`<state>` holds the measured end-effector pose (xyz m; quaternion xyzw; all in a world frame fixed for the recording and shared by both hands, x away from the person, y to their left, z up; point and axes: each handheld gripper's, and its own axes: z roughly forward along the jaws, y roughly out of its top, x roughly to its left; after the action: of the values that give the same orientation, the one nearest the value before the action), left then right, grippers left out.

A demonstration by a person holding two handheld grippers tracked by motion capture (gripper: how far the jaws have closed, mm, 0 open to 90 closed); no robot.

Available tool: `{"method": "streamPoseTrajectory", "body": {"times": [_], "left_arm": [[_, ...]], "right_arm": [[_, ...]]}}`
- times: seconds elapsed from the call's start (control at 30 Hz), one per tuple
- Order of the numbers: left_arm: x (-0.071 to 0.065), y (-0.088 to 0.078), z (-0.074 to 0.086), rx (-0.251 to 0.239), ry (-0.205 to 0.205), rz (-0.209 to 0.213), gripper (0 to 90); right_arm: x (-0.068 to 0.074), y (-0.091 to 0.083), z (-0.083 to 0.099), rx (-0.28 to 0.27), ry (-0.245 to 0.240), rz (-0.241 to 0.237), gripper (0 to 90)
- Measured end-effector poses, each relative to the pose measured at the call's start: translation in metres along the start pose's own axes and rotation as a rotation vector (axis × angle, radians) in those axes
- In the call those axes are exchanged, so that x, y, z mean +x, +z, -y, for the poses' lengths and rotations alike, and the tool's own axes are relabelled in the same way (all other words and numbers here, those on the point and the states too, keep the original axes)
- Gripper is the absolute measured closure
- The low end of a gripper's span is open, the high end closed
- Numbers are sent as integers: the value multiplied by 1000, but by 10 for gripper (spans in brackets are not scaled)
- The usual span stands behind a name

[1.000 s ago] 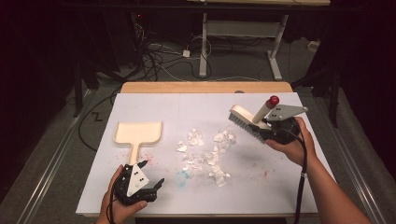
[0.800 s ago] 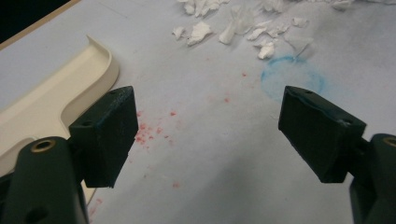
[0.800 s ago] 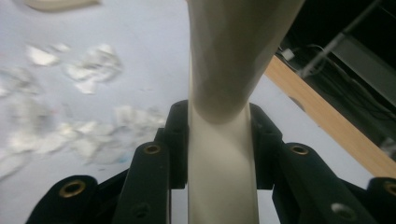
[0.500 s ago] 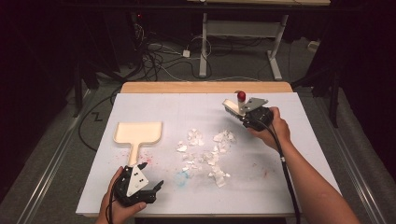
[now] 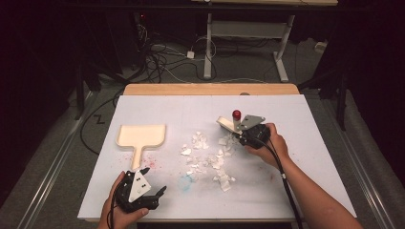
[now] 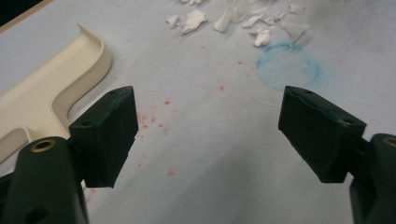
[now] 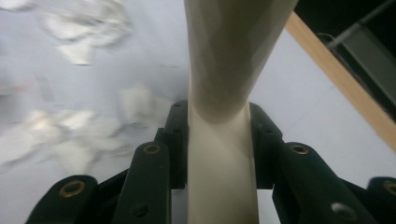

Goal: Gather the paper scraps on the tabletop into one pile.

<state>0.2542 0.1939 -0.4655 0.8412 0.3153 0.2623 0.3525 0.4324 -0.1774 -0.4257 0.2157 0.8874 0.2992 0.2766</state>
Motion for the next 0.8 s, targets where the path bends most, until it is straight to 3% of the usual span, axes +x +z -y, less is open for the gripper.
{"method": "streamPoseTrajectory", "body": {"times": [0.17, 0.27, 0.33, 0.4, 0.47, 0.57, 0.7, 0.73, 0.8], "left_arm": [[-1, 0, -1, 3, 7, 2, 189], [0, 1, -2, -4, -21, 19, 181], [1, 1, -2, -8, -32, 21, 180], [2, 1, -3, -14, -18, 15, 180], [1, 1, -3, -7, -32, 22, 180], [0, 1, -4, -9, -28, 22, 180], [0, 2, -4, -12, -28, 24, 180], [0, 2, -5, -19, -15, 20, 180], [0, 3, -5, -17, -12, 19, 180]], "right_arm": [[20, -15, 4, -4, -31, -53, 677], [34, -33, 8, -48, -5, -140, 678], [44, -42, 7, -53, -35, -161, 678], [55, -49, 7, -48, -71, -187, 678], [67, -56, 6, -41, -116, -178, 678], [70, -65, 3, -60, -127, -135, 678], [62, -71, -4, -85, -136, -93, 678], [54, -73, -8, -104, -128, -69, 678], [48, -72, -11, -112, -129, -69, 678]]}}
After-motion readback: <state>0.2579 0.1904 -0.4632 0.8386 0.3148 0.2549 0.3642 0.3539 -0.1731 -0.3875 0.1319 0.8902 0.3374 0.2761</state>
